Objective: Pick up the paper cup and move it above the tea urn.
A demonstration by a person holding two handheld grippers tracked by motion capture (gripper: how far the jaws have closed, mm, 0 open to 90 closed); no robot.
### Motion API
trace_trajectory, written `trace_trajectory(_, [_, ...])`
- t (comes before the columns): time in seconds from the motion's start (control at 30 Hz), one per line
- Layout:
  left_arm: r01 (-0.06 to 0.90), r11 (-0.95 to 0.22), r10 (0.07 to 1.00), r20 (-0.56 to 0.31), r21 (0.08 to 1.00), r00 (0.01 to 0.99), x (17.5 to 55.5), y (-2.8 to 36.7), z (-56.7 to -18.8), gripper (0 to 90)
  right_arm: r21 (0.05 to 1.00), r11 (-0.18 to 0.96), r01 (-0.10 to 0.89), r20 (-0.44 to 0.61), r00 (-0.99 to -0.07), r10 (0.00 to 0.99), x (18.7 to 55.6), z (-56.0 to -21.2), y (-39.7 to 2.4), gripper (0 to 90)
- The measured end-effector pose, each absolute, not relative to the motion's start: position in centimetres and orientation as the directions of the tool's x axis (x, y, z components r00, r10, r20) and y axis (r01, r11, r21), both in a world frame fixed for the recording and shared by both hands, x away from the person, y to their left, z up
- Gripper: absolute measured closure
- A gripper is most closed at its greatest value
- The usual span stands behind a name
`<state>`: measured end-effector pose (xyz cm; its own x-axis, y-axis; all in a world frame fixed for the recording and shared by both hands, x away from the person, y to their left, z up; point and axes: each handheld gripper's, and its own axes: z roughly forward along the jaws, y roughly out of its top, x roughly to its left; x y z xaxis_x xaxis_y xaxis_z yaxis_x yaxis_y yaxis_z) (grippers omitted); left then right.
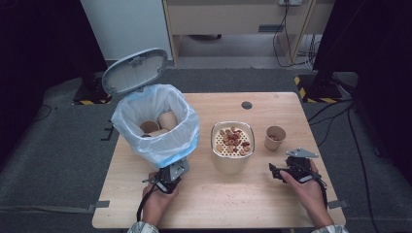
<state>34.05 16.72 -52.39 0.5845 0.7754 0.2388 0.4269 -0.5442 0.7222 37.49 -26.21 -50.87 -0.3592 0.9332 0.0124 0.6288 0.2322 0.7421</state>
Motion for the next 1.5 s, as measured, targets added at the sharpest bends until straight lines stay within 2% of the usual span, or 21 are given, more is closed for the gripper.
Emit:
trace_trajectory(0.47, [0.426, -0.55, 0.773, 0.245, 0.719, 0.585, 34.1, 16.7, -52.4, 89.5, 0.742, 0.244, 0.624, 0.008, -0.372, 0.928, 40.4, -48.0, -26.3, 4.4])
trace_trajectory(1.07, [0.427, -0.543, 0.776, 0.237, 0.724, 0.585, 34.1, 16.7, -52.4, 89.5, 0.759, 0.197, 0.621, 0.013, -0.317, 0.948, 44.7, -50.3, -25.6, 9.5])
trace_trajectory(1.33, [0.425, -0.541, 0.777, 0.239, 0.725, 0.582, 34.0, 16.7, -52.4, 89.5, 0.81, 0.146, 0.568, 0.056, -0.324, 0.944, 45.9, -51.1, -25.6, 9.4])
trace_trajectory(1.5, [0.427, -0.539, 0.778, 0.235, 0.726, 0.583, 34.0, 16.7, -52.4, 89.4, 0.821, 0.114, 0.56, 0.068, -0.294, 0.954, 46.6, -51.5, -25.4, 16.3])
